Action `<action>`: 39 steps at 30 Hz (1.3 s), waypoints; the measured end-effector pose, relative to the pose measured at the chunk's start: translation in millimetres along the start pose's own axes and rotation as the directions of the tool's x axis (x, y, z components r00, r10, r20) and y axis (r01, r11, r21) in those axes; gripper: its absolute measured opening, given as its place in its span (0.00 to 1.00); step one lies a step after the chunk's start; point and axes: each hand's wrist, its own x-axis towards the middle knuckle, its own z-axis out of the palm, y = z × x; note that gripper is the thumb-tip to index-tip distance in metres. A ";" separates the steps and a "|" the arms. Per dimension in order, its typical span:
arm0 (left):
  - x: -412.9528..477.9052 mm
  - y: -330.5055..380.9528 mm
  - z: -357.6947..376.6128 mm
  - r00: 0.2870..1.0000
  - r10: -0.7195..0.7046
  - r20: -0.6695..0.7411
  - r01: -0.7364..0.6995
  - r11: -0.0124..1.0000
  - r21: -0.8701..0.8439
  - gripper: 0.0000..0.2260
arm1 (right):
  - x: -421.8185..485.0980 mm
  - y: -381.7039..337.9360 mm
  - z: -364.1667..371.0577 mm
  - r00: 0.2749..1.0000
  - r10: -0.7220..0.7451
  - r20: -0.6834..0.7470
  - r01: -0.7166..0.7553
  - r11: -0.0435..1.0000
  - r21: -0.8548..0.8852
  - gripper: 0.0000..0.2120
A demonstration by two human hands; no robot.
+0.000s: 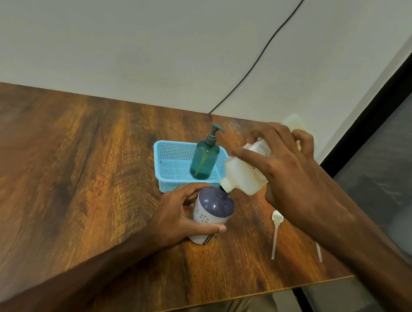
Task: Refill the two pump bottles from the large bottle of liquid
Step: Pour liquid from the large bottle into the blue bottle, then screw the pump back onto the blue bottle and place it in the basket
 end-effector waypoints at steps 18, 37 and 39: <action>-2.0 -1.3 0.2 1.000 -0.021 0.000 0.021 0.999 0.044 0.36 | -38.3 60.0 82.0 0.868 0.371 0.331 -0.495 0.576 0.650 0.42; -3.5 0.2 8.4 0.990 -0.142 0.021 0.140 0.987 0.075 0.37 | -48.2 44.2 178.4 0.746 0.565 0.354 -0.566 0.257 0.783 0.46; -3.5 0.6 9.0 0.990 -0.138 0.016 0.136 0.988 0.077 0.37 | -59.8 49.7 179.7 0.740 0.570 0.356 -0.542 0.194 0.818 0.43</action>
